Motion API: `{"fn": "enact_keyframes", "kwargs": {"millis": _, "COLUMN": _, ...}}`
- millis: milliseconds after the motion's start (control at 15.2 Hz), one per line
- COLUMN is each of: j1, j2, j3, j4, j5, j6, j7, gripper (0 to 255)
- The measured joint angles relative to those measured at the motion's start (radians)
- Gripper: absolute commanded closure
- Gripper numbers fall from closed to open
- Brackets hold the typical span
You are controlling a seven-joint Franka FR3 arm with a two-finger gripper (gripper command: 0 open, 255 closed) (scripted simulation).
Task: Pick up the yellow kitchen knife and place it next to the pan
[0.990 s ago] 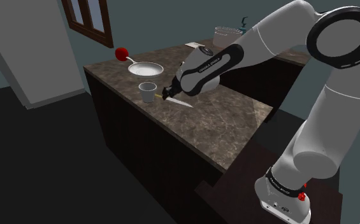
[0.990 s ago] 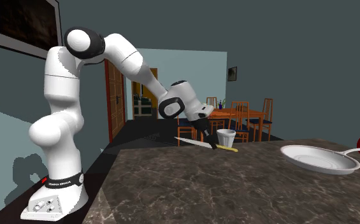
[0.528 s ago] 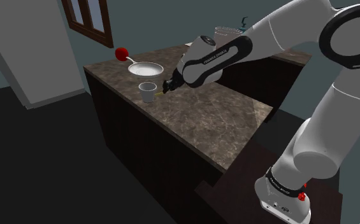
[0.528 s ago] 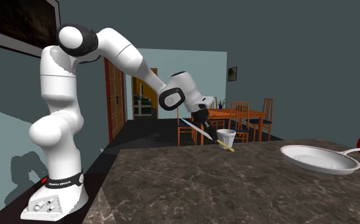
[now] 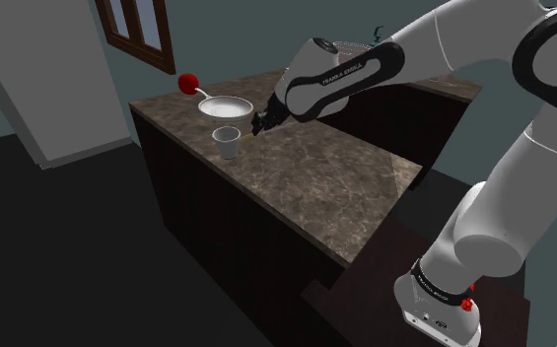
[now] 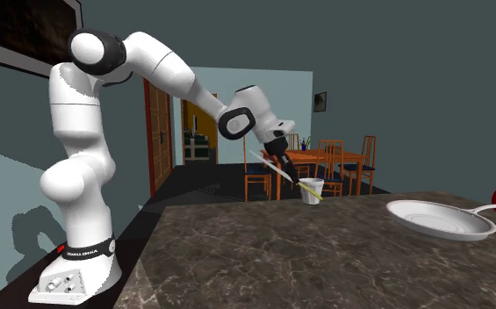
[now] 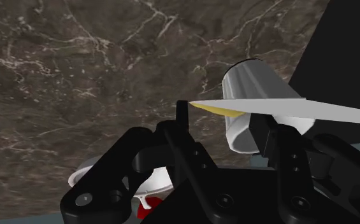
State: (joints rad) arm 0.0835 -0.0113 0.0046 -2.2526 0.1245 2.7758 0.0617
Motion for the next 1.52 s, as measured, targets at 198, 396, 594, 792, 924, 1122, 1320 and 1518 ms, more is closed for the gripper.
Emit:
{"fn": "enact_keyframes", "kwargs": {"millis": 198, "j1": 0.005, "j2": 0.067, "j3": 0.004, "j4": 0.093, "j5": -0.020, "j6": -0.025, "j7": 0.027, "gripper": 255}}
{"fn": "enact_keyframes", "kwargs": {"millis": 396, "j1": 0.019, "j2": 0.168, "j3": 0.008, "j4": 0.221, "j5": -0.051, "j6": -0.051, "j7": 0.070, "gripper": 255}}
{"fn": "enact_keyframes", "kwargs": {"millis": 594, "j1": 0.035, "j2": 0.282, "j3": 0.006, "j4": 0.392, "j5": -0.076, "j6": -0.107, "j7": 0.106, "gripper": 255}}
{"fn": "enact_keyframes", "kwargs": {"millis": 792, "j1": 0.056, "j2": 0.404, "j3": 0.002, "j4": 0.568, "j5": -0.097, "j6": -0.161, "j7": 0.140, "gripper": 255}}
{"fn": "enact_keyframes", "kwargs": {"millis": 924, "j1": 0.074, "j2": 0.478, "j3": -0.002, "j4": 0.683, "j5": -0.111, "j6": -0.201, "j7": 0.165, "gripper": 255}}
{"fn": "enact_keyframes", "kwargs": {"millis": 1122, "j1": 0.087, "j2": 0.613, "j3": -0.005, "j4": 0.893, "j5": -0.119, "j6": -0.276, "j7": 0.182, "gripper": 255}}
{"fn": "enact_keyframes", "kwargs": {"millis": 1320, "j1": 0.099, "j2": 0.803, "j3": -0.008, "j4": 1.210, "j5": -0.125, "j6": -0.403, "j7": 0.197, "gripper": 255}}
{"fn": "enact_keyframes", "kwargs": {"millis": 1518, "j1": 0.107, "j2": 0.987, "j3": -0.010, "j4": 1.516, "j5": -0.128, "j6": -0.526, "j7": 0.206, "gripper": 255}}
